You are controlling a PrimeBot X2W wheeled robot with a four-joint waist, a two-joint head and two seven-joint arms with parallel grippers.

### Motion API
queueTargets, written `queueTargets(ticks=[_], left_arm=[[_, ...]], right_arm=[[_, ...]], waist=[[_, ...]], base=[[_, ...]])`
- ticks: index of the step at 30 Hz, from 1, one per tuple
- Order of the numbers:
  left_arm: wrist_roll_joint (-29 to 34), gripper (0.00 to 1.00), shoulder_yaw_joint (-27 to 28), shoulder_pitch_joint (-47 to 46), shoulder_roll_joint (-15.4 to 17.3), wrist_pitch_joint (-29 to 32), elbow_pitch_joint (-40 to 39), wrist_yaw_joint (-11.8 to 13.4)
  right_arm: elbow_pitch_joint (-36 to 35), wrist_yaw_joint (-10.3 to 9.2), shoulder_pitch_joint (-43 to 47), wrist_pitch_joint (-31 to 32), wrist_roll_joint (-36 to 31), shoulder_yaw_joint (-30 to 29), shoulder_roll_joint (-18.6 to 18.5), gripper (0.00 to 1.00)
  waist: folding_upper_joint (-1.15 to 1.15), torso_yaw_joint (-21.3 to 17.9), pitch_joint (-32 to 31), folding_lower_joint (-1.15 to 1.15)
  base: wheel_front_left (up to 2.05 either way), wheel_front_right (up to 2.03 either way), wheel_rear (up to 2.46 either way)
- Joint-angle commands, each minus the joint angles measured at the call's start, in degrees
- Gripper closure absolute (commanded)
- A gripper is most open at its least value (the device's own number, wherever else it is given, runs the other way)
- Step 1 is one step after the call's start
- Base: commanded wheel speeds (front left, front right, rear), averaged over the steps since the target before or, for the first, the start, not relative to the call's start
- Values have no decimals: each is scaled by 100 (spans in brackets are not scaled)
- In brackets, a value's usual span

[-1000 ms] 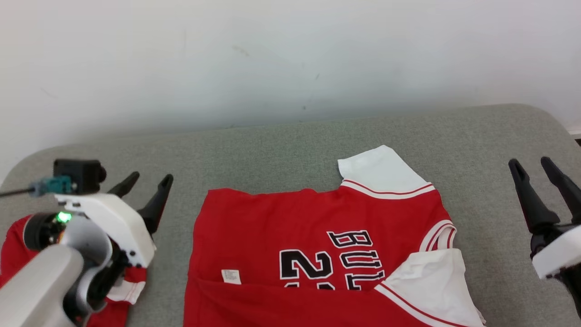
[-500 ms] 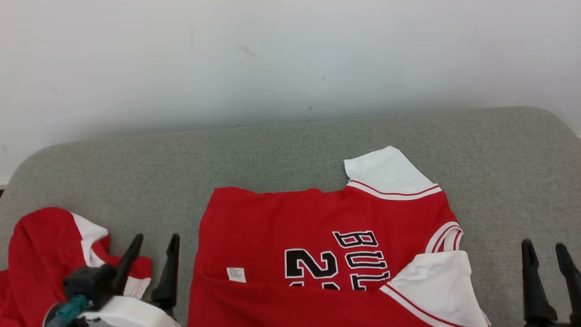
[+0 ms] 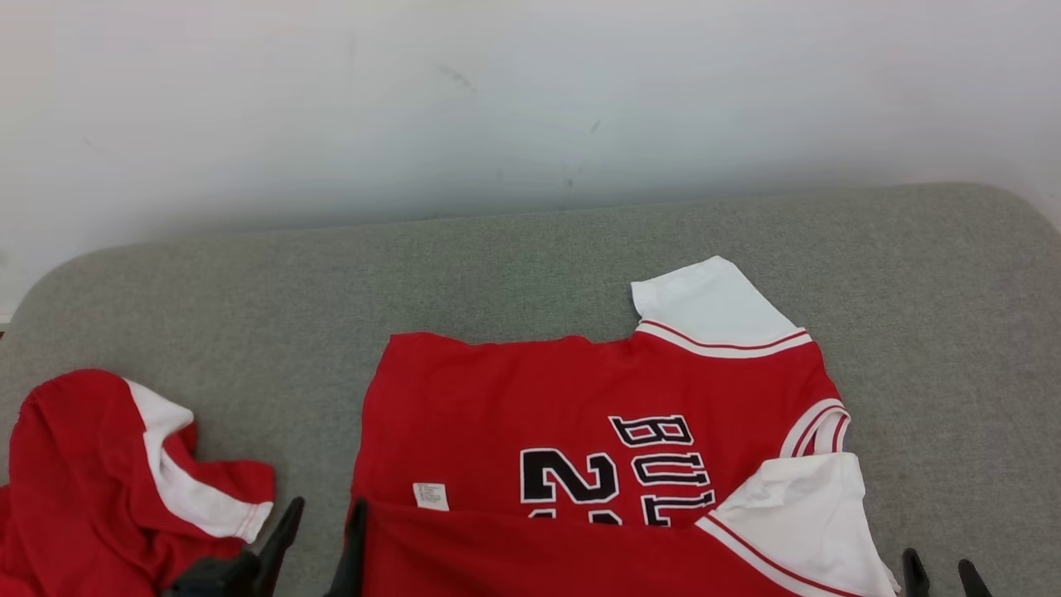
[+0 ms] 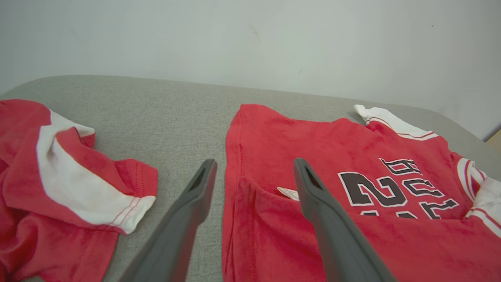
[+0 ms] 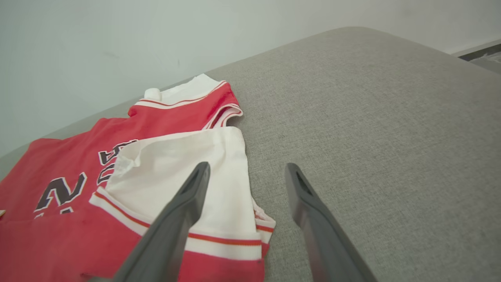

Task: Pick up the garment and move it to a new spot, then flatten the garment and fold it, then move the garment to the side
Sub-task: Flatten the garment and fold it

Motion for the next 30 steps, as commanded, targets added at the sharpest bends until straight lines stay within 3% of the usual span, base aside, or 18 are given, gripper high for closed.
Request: queueTargets(ticks=[1, 14, 28, 29, 30], left_arm=[[82, 0, 60, 84, -55, -12, 74, -64], [-168, 0, -168, 89, -295, 354, 1157, -524], [-334, 0, -427, -380, -426, 1043, 1850, -787], [-336, 0, -459, -390, -427, 1100, 1883, -796], [-346, 0, -484, -394, -435, 1155, 1914, -804]], right_arm=[[100, -1, -96, 88, 36, 10, -42, 0], [1013, -1, -436, 1169, 39, 136, 54, 0], [1577, -1, -735, 1631, 66, 398, 175, 0], [1613, -1, -753, 1670, 62, 416, 180, 7], [1640, -1, -773, 1681, 59, 444, 183, 40]], waist=[[0, -15, -8, 0], [0, -23, -102, 0], [0, -63, 30, 0], [0, -74, 36, 0], [0, -83, 39, 0]], base=[[0, 0, 0], [0, 0, 0], [0, 0, 0], [0, 0, 0], [0, 0, 0]])
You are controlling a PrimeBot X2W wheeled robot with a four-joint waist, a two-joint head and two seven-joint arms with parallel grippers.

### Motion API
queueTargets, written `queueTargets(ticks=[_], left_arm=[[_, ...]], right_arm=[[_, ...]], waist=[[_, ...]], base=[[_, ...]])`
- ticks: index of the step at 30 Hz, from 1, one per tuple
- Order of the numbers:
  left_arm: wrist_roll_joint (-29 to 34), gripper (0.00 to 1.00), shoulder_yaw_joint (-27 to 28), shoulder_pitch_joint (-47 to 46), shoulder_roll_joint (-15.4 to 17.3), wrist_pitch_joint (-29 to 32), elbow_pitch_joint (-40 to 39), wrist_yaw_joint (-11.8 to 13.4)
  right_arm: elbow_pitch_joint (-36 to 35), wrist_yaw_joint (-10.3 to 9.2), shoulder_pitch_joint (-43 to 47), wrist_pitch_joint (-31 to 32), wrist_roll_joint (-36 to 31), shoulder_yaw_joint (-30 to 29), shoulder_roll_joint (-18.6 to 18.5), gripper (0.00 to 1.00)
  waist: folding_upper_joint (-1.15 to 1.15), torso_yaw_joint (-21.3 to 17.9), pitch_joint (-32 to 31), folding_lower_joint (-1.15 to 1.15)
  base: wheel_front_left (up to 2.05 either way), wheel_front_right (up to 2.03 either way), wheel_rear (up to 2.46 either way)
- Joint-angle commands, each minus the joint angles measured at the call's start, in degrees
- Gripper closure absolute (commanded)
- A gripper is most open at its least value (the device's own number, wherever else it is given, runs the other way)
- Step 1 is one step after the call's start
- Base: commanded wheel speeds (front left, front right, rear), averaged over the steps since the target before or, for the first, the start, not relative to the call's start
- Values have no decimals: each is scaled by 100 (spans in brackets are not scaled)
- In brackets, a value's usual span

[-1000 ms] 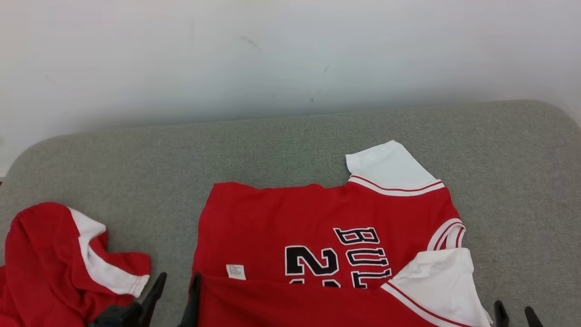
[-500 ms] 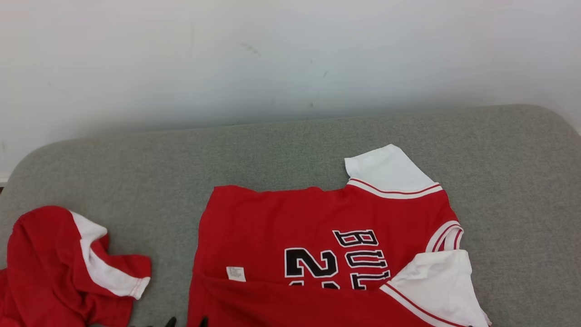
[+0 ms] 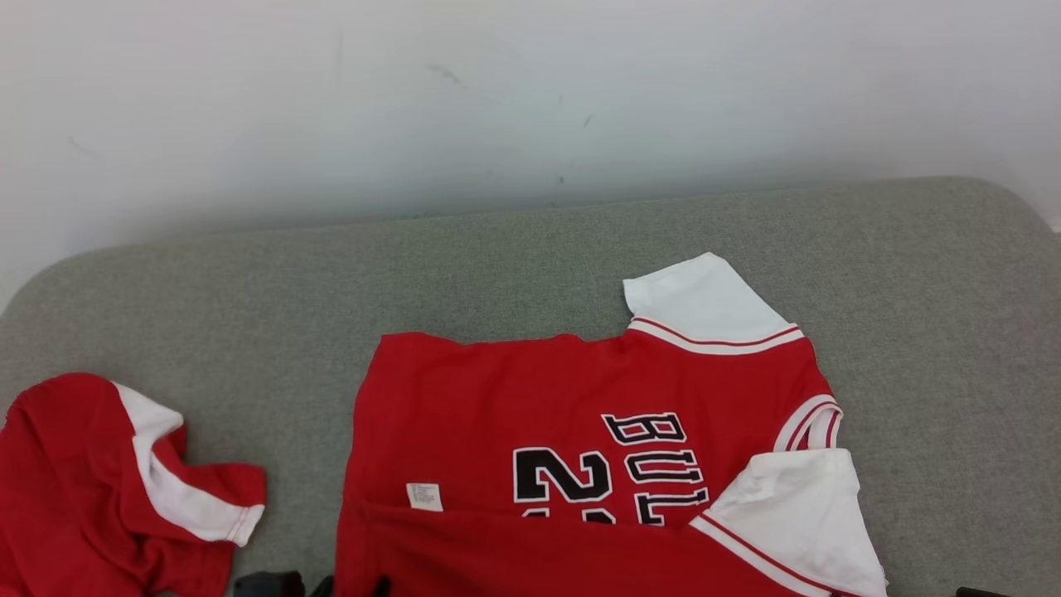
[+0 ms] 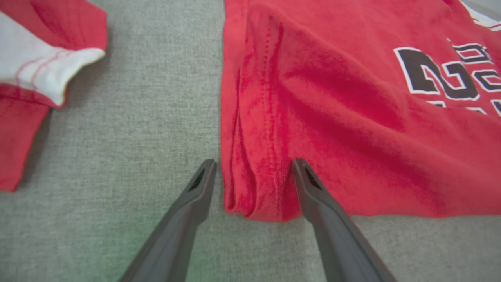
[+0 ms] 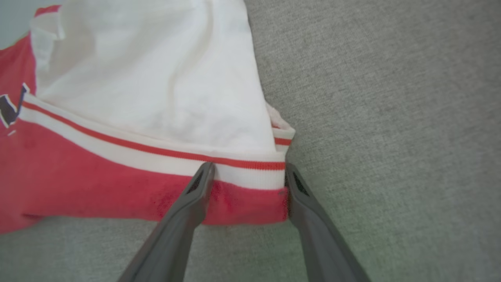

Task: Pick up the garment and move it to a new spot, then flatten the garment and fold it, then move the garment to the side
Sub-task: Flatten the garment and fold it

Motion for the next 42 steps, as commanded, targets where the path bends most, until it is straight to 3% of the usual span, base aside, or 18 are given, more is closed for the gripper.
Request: queueTargets(ticks=[1, 2, 3, 4, 9, 17, 25, 36, 42], left_arm=[[-41, 4, -43, -19, -20, 100, 78, -30], [-50, 38, -63, -19, -24, 133, 92, -48], [-55, 67, -80, -24, -23, 152, 98, -53], [-52, 100, -85, -37, -20, 139, 93, -62], [-78, 100, -10, -52, 54, 58, 18, -41], [-143, 100, 58, 62, 233, 236, -395, 103], [-287, 100, -131, 304, 463, 1167, -1147, 402], [-311, 100, -308, 636, 870, 2054, -2248, 826], [-337, 100, -318, 741, 977, 2251, -2353, 929]], right_arm=[[121, 0, -34, 85, 11, 75, 33, 56], [138, 1, -59, 79, 15, 85, 37, 83], [144, 1, -81, 45, 22, 89, 42, 100], [134, 0, -101, -10, 34, 85, 44, 100], [-3, -1, -169, -177, 68, -6, 29, 100], [-543, -1, -132, -24, 198, -203, -312, 100], [-1105, -4, 95, 631, 294, -348, -716, 100], [-1662, -4, 550, 1317, 374, -601, -728, 100], [-1881, -4, 701, 1635, 271, -734, -657, 100]], waist=[[0, -18, 6, 0], [0, -24, 9, 0], [0, -27, 9, 0], [0, -29, 8, 0], [0, -22, -44, 0], [0, 19, -115, 0], [0, 77, -93, 0], [0, 182, 15, 0], [0, 179, 8, 0]], base=[[0, 0, 0], [0, 0, 0], [0, 0, 0], [0, 0, 0], [0, 0, 0], [0, 0, 0], [0, 0, 0], [0, 0, 0], [0, 0, 0]])
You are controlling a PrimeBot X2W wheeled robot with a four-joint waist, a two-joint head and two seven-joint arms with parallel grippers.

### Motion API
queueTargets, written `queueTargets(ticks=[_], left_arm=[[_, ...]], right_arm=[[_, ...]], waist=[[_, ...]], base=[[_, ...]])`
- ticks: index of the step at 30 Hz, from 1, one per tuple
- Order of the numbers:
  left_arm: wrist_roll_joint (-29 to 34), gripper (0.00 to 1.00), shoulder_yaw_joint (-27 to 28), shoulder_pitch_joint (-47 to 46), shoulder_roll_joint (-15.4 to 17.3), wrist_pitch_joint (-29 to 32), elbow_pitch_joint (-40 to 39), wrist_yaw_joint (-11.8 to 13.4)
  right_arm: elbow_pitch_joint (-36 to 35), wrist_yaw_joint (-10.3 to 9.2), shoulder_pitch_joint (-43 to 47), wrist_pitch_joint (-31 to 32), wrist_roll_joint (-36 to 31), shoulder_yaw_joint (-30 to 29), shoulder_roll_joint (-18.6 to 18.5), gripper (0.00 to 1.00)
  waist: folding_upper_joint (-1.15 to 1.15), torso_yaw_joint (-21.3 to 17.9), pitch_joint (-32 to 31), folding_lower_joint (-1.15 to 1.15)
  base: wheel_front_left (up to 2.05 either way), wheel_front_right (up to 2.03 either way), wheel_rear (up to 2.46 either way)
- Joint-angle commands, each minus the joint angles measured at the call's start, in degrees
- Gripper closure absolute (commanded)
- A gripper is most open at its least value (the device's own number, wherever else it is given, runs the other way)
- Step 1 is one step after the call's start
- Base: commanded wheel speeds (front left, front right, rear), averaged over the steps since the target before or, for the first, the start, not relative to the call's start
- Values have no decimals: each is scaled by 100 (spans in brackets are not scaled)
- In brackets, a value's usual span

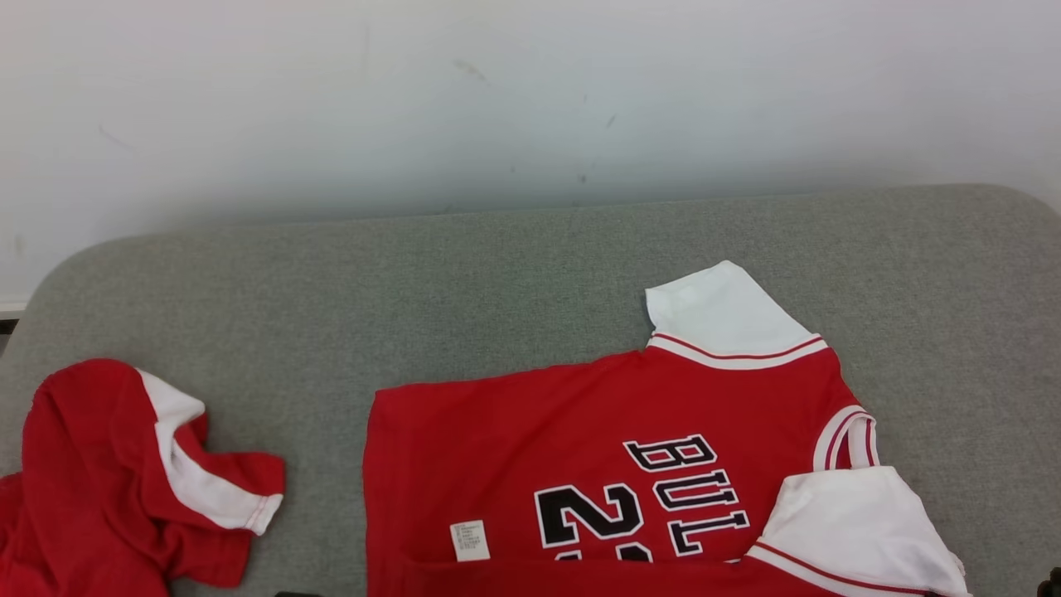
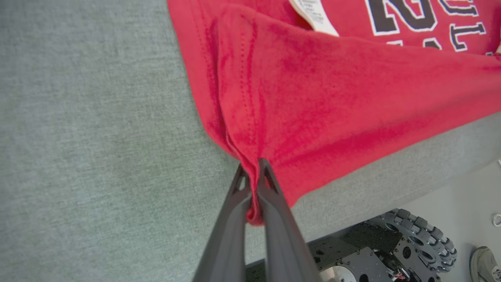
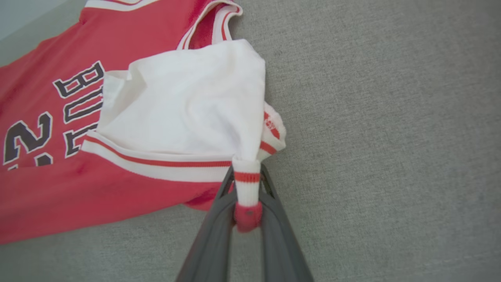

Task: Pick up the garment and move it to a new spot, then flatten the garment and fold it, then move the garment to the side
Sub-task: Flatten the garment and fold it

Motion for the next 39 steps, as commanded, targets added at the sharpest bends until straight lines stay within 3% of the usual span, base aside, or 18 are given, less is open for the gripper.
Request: queueTargets(ticks=[1, 2, 3, 4, 5, 15, 21, 29, 39], left_arm=[[-46, 100, 14, 81, 63, 64, 13, 22], [-59, 78, 12, 98, 63, 90, 12, 29], [-70, 0, 15, 106, 64, 90, 8, 37], [-86, 0, 1, 109, 68, 130, 14, 38], [-88, 0, -10, 110, 73, 136, 17, 35], [82, 0, 157, -47, 204, -56, -202, 157], [381, 0, 442, -474, 259, -685, -423, 61], [499, 0, 433, -1571, 333, -405, 21, -374], [584, 0, 324, -3087, 147, 93, 821, -874]], right_arm=[[-61, -9, 97, 57, -46, -57, 15, 100], [-87, -9, 115, 115, -71, -79, 23, 100], [-97, -9, 126, 177, -103, -104, 33, 67], [-121, -9, 134, 215, -114, -123, 41, 12], [-133, -9, 136, 232, -138, -147, 47, 0], [-354, -9, 150, 291, -288, -273, 72, 0], [-745, -9, -257, -124, -417, -186, -53, 0], [-663, -9, -1640, -487, -682, 306, -513, 0], [652, -9, -3796, -617, -240, 1238, -965, 0]], waist=[[0, -5, -5, 0], [0, -10, -9, 0], [0, -16, -10, 0], [0, -21, -16, 0], [0, -27, -24, 0], [0, -80, -76, 0], [0, -100, -27, 0], [0, -35, 582, 0], [0, 237, 1478, 0]], base=[[0, 0, 0], [0, 0, 0], [0, 0, 0], [0, 0, 0], [0, 0, 0], [0, 0, 0], [0, 0, 0], [0, 0, 0], [0, 0, 0]])
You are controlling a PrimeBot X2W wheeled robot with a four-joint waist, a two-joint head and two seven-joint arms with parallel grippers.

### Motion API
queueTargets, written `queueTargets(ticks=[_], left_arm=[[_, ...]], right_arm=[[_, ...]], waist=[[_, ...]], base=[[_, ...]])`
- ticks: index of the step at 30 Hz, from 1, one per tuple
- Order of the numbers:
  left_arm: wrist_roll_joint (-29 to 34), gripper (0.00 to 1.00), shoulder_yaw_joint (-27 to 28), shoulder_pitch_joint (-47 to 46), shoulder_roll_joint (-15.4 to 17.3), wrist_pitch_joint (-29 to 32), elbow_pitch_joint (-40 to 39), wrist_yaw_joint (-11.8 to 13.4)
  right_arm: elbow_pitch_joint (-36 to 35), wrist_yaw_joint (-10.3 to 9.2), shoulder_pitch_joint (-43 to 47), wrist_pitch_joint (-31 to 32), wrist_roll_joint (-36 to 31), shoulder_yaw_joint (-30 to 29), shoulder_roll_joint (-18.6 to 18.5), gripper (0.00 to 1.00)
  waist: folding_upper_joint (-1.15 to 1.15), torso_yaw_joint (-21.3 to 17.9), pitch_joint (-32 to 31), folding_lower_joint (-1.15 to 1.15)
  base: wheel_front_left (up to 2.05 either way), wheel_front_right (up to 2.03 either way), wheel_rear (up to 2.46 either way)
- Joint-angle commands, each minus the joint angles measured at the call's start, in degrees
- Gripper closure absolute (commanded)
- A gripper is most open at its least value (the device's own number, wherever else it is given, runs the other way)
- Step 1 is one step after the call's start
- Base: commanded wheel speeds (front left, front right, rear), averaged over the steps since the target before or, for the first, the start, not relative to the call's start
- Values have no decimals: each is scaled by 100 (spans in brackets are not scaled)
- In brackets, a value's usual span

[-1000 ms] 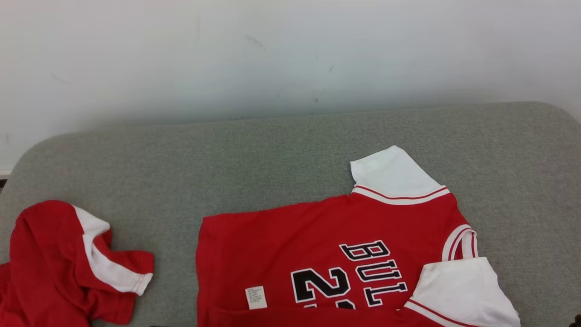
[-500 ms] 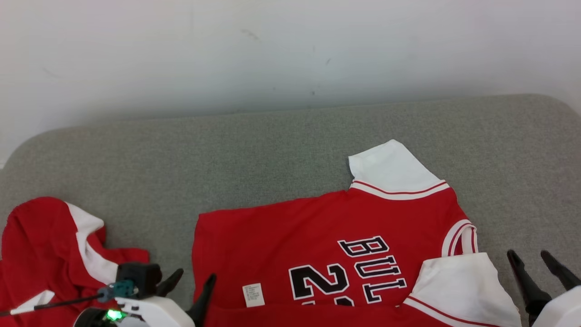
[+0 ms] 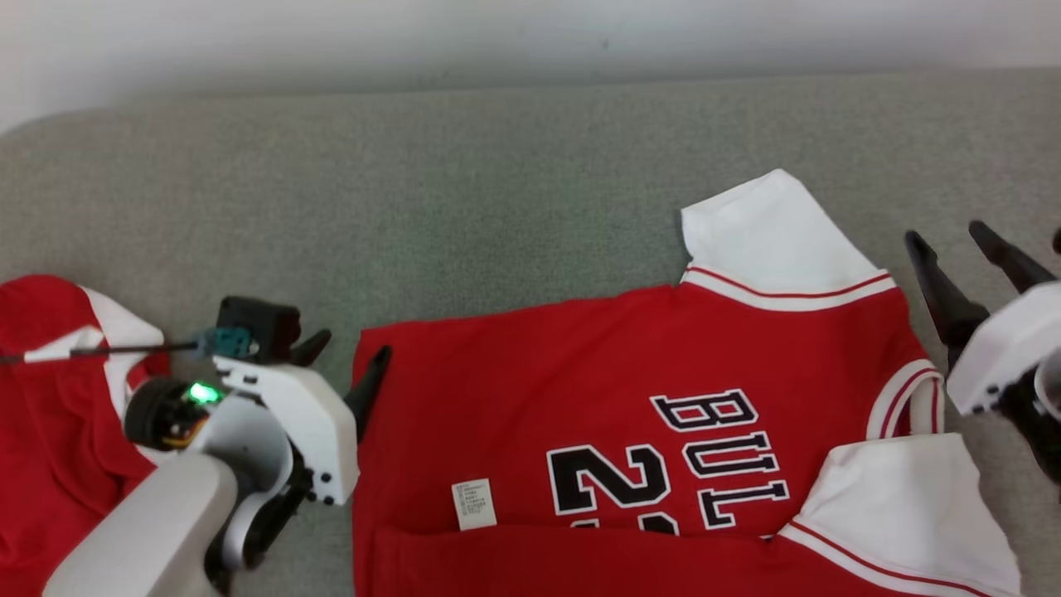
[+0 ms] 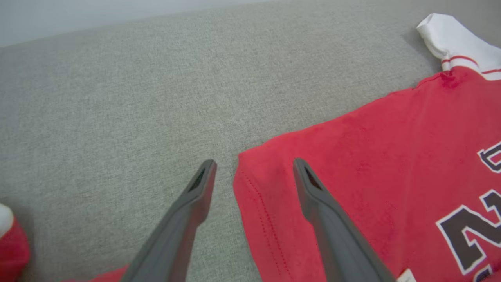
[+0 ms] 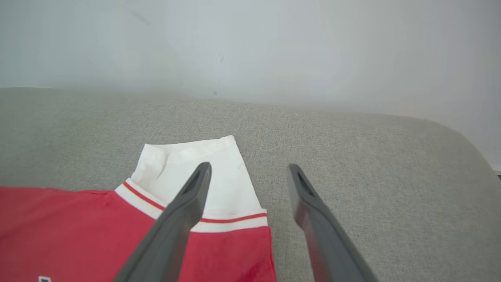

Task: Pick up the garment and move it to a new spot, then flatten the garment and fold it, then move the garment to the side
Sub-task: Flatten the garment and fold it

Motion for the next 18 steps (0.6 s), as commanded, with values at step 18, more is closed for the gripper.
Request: queueTargets(ticks=[18], left_arm=[[293, 0, -313, -958, -297, 110, -96, -326]], right_arm=[[2876, -9, -3007, 16, 903, 1702, -238, 0]], waist=[[0, 715, 1171, -1]], base=[[0, 0, 0]])
